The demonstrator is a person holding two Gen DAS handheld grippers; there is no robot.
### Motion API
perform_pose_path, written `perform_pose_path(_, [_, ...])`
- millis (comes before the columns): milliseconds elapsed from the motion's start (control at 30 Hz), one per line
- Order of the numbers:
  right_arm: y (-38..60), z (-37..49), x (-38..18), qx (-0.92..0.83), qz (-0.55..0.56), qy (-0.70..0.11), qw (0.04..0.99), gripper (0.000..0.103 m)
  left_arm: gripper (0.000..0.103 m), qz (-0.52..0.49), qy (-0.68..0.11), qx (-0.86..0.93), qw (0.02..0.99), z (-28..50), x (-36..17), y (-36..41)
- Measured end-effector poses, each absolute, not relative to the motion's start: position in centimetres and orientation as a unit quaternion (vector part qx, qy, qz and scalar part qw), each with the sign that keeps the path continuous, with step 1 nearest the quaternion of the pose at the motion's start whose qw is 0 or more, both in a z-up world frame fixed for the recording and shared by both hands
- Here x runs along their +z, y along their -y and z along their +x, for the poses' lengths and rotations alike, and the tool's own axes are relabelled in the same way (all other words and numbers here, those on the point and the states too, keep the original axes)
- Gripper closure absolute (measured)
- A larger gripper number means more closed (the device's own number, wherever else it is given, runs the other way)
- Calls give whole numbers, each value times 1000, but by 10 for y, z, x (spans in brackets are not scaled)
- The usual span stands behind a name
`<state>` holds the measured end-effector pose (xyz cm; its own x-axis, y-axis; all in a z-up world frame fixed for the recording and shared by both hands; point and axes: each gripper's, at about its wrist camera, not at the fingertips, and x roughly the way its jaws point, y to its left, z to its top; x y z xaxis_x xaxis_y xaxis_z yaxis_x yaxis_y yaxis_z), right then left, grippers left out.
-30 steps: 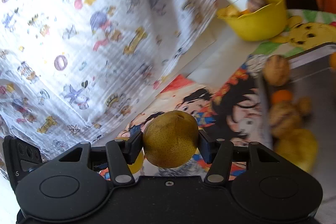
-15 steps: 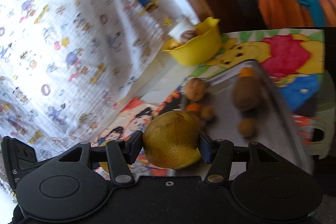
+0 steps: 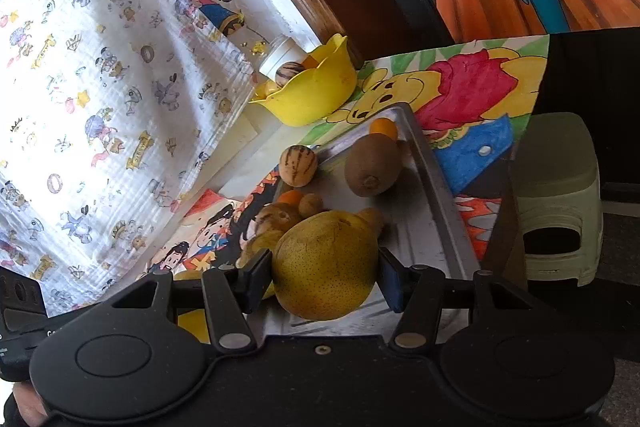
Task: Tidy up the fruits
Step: 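Carry the lemon over the tray with the left tool while the right tool carries the pear there, then lower the lemon onto the tray with the left tool while the right tool lowers the pear beside it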
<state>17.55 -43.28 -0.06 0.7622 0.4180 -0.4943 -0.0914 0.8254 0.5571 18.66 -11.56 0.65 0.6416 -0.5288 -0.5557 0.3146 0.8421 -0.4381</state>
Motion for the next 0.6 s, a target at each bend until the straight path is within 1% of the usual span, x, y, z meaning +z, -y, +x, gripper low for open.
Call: perform_pose_path(600, [438,177,-20,145,250,-318,903,46,38,-113,-365,-233,894,183,-7,140])
